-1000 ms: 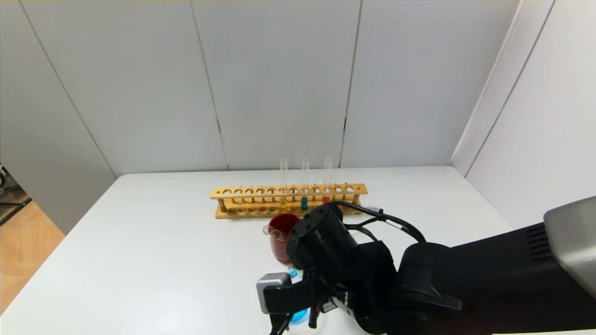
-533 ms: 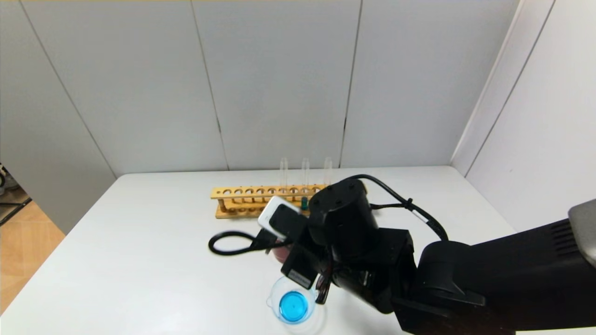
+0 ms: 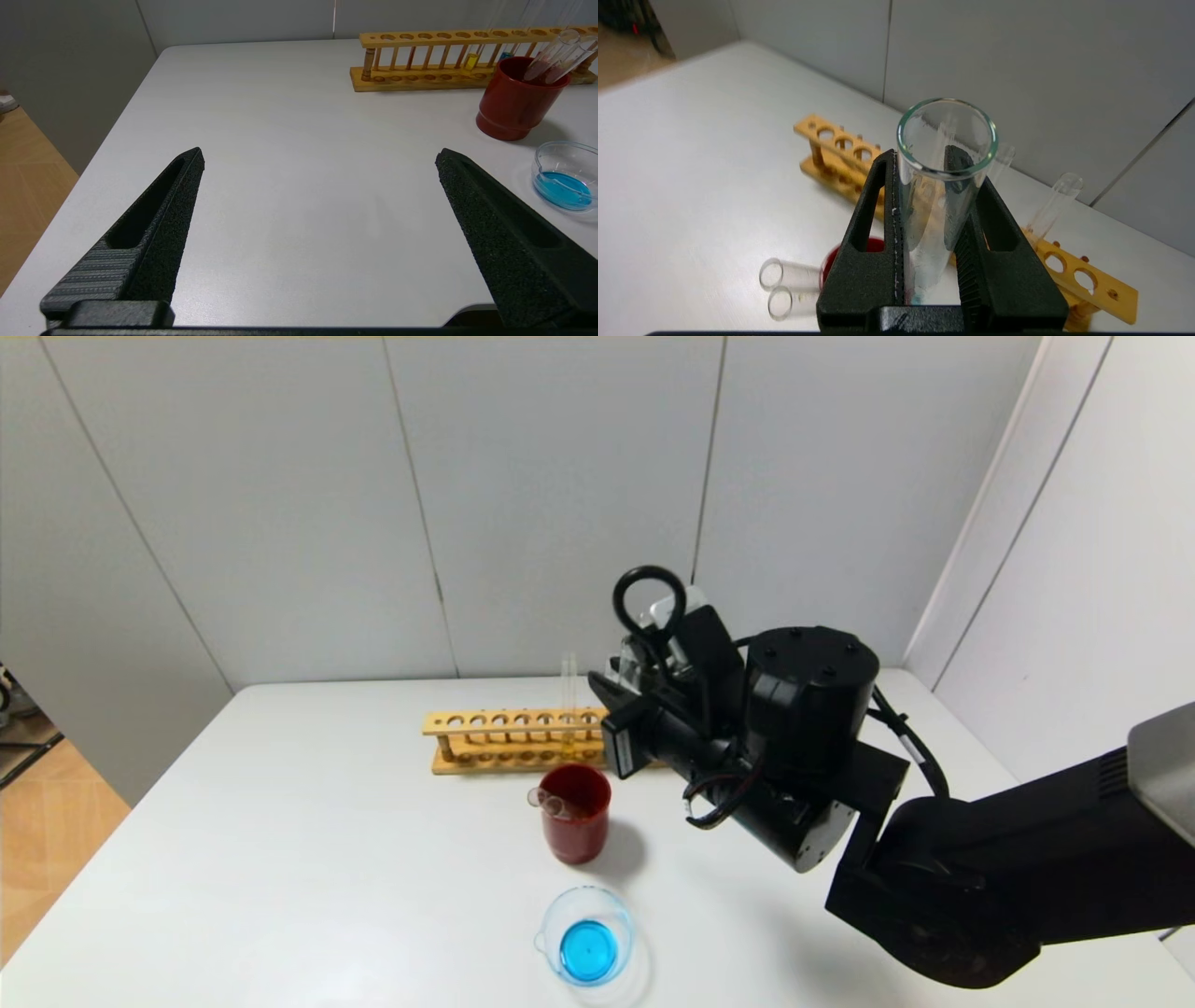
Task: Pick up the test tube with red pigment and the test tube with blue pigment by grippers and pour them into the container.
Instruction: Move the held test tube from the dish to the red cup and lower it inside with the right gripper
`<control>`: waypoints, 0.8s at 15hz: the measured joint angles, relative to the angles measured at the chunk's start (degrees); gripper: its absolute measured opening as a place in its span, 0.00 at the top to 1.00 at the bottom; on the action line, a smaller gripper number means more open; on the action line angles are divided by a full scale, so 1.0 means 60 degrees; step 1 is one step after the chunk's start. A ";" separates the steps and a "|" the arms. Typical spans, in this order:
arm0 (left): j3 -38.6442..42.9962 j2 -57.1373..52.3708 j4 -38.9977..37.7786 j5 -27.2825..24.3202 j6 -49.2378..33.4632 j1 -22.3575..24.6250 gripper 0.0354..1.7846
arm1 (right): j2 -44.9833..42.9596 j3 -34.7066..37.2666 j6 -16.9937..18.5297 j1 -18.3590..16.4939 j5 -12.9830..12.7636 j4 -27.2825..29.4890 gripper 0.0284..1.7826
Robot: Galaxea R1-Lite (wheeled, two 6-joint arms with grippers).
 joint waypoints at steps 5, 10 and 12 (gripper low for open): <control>0.0000 0.0000 0.0000 0.0000 -0.0006 0.0000 0.02 | 0.0221 -0.0248 0.1207 -0.0037 0.0059 -0.0175 0.79; 0.0000 0.0000 -0.0004 0.0000 -0.0006 0.0004 0.02 | 0.0937 -0.0642 0.1959 0.0037 0.0449 -0.0189 0.79; 0.0000 0.0000 -0.0004 0.0000 0.0000 0.0004 0.02 | 0.1209 -0.0668 0.1955 0.0063 0.0565 -0.0189 0.79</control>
